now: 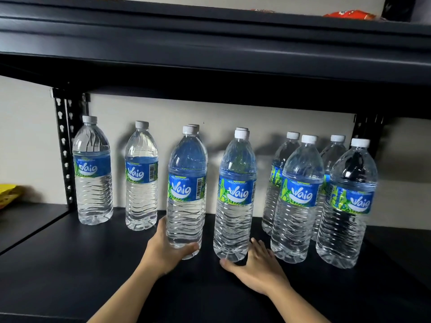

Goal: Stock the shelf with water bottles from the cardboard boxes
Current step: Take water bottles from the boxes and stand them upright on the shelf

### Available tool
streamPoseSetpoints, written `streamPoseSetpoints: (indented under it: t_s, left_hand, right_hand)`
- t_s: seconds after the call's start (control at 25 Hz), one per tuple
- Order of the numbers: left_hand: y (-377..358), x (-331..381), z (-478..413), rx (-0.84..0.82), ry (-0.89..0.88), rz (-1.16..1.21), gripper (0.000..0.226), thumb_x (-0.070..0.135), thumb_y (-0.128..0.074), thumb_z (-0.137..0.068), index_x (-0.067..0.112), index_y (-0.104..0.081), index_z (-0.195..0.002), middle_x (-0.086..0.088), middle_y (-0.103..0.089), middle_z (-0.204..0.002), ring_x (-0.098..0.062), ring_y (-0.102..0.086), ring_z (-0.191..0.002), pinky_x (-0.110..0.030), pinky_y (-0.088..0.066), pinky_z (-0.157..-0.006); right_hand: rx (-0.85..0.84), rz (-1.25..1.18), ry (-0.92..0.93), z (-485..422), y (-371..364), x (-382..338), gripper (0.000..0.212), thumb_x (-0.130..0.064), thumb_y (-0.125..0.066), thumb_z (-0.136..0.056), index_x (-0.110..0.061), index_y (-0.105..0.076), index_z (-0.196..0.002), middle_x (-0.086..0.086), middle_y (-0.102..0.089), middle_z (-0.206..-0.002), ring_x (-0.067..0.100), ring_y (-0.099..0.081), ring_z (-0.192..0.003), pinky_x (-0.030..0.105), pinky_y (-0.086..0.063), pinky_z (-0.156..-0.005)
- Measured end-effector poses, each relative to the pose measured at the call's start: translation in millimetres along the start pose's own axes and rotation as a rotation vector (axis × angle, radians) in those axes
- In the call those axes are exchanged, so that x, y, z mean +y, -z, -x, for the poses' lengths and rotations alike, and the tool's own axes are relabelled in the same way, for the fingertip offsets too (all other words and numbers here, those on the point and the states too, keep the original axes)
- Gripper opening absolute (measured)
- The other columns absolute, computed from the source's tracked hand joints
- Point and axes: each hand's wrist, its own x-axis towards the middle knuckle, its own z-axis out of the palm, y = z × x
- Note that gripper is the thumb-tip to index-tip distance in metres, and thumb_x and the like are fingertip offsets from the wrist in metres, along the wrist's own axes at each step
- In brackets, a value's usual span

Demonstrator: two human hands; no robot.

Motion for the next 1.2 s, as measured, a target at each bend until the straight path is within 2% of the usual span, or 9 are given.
streamPoseSetpoints:
  t_s: [0.16,0.32,0.44,0.6,0.72,0.96,1.2]
  left_hand:
    - [-2,2,-2,0.016,-0.006,-0.003,0.097,0.035,-0.091,-0.062,0.024,-0.037,-0.141,0.011,-0.058,-0.103,-0.011,-0.055,-0.095,-0.023,-0.041,-0.089]
    - [-6,1,-4,0.051,-0.011,-0.012,0.094,0.035,-0.092,-0.061,0.024,-0.039,-0.139,0.01,-0.059,-0.102,-0.012,-0.056,-0.094,-0.024,-0.042,-0.088]
    - [-10,-1,-4,0.1,-0.025,-0.014,0.094,0.035,-0.092,-0.06,0.024,-0.042,-0.138,0.01,-0.062,-0.104,-0.013,-0.059,-0.099,-0.024,-0.043,-0.089]
    - [-14,-4,-6,0.16,-0.02,-0.058,0.097,0.048,-0.091,-0.054,0.024,-0.044,-0.135,0.002,-0.065,-0.12,-0.019,-0.059,-0.115,-0.03,-0.047,-0.095]
    - [-15,-4,-5,0.191,-0.023,-0.093,0.089,0.054,-0.09,-0.052,0.024,-0.051,-0.125,0.002,-0.064,-0.118,-0.02,-0.056,-0.118,-0.033,-0.047,-0.096]
    - [-13,-5,-5,0.155,-0.016,-0.113,0.081,0.056,-0.089,-0.053,0.026,-0.053,-0.12,0.005,-0.068,-0.112,-0.018,-0.06,-0.113,-0.028,-0.047,-0.089]
    - [-14,-4,-5,0.134,0.002,-0.137,0.089,0.06,-0.086,-0.055,0.025,-0.049,-0.128,0.003,-0.066,-0.119,-0.021,-0.057,-0.119,-0.031,-0.046,-0.095]
  right_hand:
    - [0.009,-0.018,0.0,0,0,0,0.117,-0.091,-0.032,-0.073,-0.014,-0.007,-0.158,0.002,0.0,-0.166,0.017,0.004,-0.152,0.037,-0.001,-0.123]
    - [0.051,-0.059,0.01,2,1,-2,0.115,-0.088,-0.039,-0.074,-0.012,-0.011,-0.156,0.002,-0.008,-0.165,0.018,-0.001,-0.152,0.036,-0.004,-0.123]
    - [0.046,-0.066,0.008,3,2,-2,0.116,-0.089,-0.038,-0.073,-0.013,-0.01,-0.156,0.002,-0.006,-0.165,0.018,0.0,-0.152,0.037,-0.004,-0.123]
    - [0.043,-0.069,0.004,3,2,-2,0.116,-0.089,-0.038,-0.073,-0.013,-0.01,-0.156,0.002,-0.006,-0.166,0.017,0.0,-0.152,0.035,-0.003,-0.123]
    - [0.052,-0.073,0.012,3,2,-3,0.115,-0.089,-0.039,-0.072,-0.015,-0.013,-0.156,0.001,-0.008,-0.165,0.017,-0.001,-0.152,0.035,-0.004,-0.123]
    - [0.054,-0.077,0.017,6,4,-4,0.112,-0.087,-0.04,-0.074,-0.015,-0.015,-0.155,0.001,-0.01,-0.165,0.017,-0.003,-0.152,0.035,-0.005,-0.123]
    - [0.051,-0.067,0.015,4,2,-3,0.113,-0.088,-0.038,-0.073,-0.015,-0.014,-0.156,0.004,-0.007,-0.165,0.019,-0.002,-0.152,0.037,-0.005,-0.123]
